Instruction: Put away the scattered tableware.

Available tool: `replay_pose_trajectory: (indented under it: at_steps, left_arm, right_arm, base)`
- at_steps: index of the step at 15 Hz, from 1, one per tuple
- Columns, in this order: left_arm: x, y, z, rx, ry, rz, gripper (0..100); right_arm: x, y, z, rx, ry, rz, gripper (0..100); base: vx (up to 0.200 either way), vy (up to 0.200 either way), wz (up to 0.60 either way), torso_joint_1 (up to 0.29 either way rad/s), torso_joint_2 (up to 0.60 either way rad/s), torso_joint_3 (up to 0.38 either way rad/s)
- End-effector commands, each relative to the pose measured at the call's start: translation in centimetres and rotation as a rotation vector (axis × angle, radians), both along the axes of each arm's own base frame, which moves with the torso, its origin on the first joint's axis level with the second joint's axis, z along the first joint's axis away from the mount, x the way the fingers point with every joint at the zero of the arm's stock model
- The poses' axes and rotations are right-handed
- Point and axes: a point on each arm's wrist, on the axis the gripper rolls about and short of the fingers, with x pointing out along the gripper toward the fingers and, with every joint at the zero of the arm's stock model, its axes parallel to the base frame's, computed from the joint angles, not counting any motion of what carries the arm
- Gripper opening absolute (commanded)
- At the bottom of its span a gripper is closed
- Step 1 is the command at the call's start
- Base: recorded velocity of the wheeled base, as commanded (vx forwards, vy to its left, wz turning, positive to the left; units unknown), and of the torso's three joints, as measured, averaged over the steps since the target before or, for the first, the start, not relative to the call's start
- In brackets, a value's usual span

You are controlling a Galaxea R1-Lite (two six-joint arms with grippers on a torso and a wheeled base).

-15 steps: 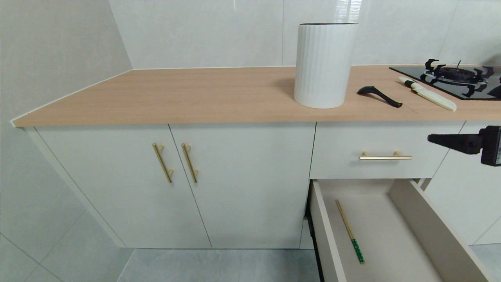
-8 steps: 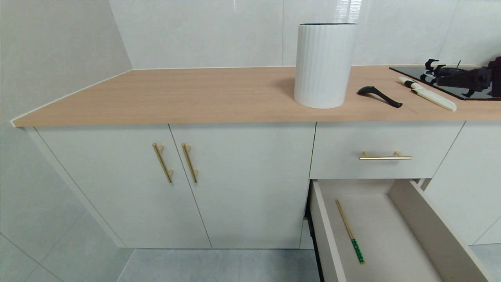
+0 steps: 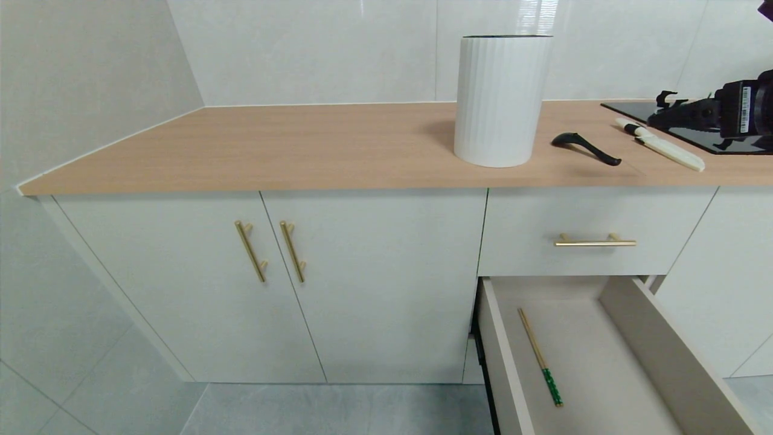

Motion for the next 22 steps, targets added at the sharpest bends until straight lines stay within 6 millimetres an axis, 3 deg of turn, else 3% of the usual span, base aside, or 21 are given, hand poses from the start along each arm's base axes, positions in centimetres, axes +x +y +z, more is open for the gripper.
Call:
replay_pose_trajectory:
  at_steps: [1,6,10,14,18,22]
  left_arm:
    - [0.0,0.0,0.0,0.0,0.0,0.001,100]
    - [0.0,0.0,0.0,0.0,0.0,0.001,100]
    - [0.0,0.0,0.0,0.0,0.0,0.001,100]
    - [0.0,0.0,0.0,0.0,0.0,0.001,100]
    - [0.0,0.0,0.0,0.0,0.0,0.001,100]
    - [0.0,0.0,0.0,0.0,0.0,0.001,100]
  right_arm:
    - [0.1,0.0,0.0,-0.001,0.002,-0.002,100]
    - [0.0,-0.5,1.1,-0.015,-0.038,-0.018,100]
    - [0.0,-0.5,0.8,-0.017,-0.006,-0.019,100]
    - [1.6,-0.5,0.1,-0.024,0.09,-0.022,100]
    - [8.9,-1.4,-4.4,-0.086,0.254,-0.02,100]
    - [12.4,-1.4,-6.6,-0.079,0.286,0.028,100]
  base:
    - [0.0,0.0,0.0,0.0,0.0,0.0]
    - [0.0,0.0,0.0,0.005,-0.01,-0.009]
    - [0.0,0.0,0.0,0.083,-0.27,-0.181]
    - [0.0,0.0,0.0,0.011,-0.04,-0.029]
    - [0.0,0.0,0.0,0.0,0.0,0.0]
    - [0.0,0.0,0.0,0.0,0.0,0.0]
